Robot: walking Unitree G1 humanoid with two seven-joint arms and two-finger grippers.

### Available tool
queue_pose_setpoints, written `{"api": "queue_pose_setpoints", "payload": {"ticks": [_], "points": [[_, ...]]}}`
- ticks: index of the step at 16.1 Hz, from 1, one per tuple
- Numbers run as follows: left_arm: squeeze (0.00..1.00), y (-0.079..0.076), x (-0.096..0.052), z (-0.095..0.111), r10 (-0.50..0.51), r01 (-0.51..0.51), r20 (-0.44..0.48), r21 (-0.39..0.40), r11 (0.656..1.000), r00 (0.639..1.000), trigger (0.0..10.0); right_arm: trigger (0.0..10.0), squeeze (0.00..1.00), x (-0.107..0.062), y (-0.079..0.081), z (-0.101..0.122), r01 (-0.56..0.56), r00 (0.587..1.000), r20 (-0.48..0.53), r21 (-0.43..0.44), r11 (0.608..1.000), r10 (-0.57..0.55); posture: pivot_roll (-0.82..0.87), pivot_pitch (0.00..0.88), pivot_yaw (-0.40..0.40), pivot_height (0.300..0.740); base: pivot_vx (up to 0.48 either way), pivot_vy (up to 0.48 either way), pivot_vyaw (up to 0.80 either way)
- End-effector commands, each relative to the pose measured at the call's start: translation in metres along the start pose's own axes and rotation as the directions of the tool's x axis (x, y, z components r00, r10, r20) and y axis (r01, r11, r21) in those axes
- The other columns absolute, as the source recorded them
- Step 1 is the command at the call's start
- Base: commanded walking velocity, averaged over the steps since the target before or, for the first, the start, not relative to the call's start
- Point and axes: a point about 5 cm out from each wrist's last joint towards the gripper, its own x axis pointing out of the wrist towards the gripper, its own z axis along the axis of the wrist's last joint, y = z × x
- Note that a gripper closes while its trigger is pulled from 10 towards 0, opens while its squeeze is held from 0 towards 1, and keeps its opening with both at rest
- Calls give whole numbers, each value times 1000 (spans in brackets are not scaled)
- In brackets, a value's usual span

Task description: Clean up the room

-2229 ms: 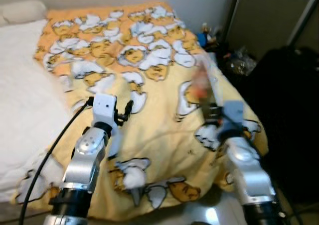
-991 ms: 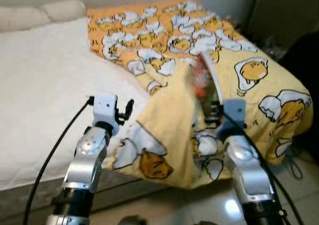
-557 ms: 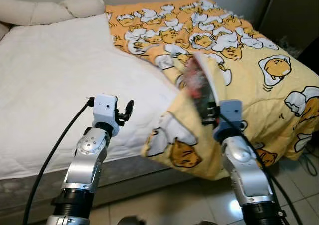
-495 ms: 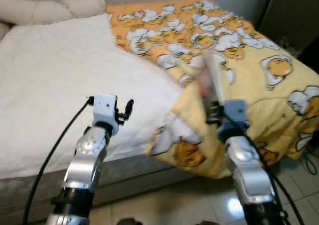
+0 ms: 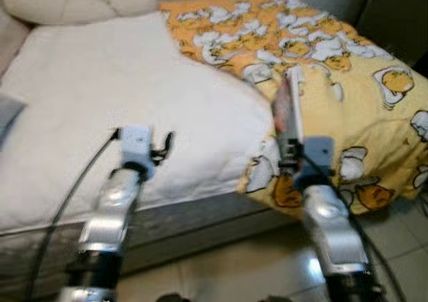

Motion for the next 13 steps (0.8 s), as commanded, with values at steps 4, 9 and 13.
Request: {"api": "queue_pose_setpoints", "payload": {"ticks": [4,9,13], "points": [[0,-5,2,2,-10,10,5,6,1000,1000,10000,10000,0,3,0,11,-11,998,54,-11,1000,12,-63,0,38,740,0,394,0],[0,-5,3,2,-9,9,5,5,1000,1000,10000,10000,0,3,0,11,-9,999,53,-15,1000,10,-61,0,37,740,0,398,0],[0,-5,3,3,-9,8,5,6,1000,1000,10000,10000,0,3,0,12,-9,998,55,-16,1000,10,-60,0,37,740,0,396,0]]}}
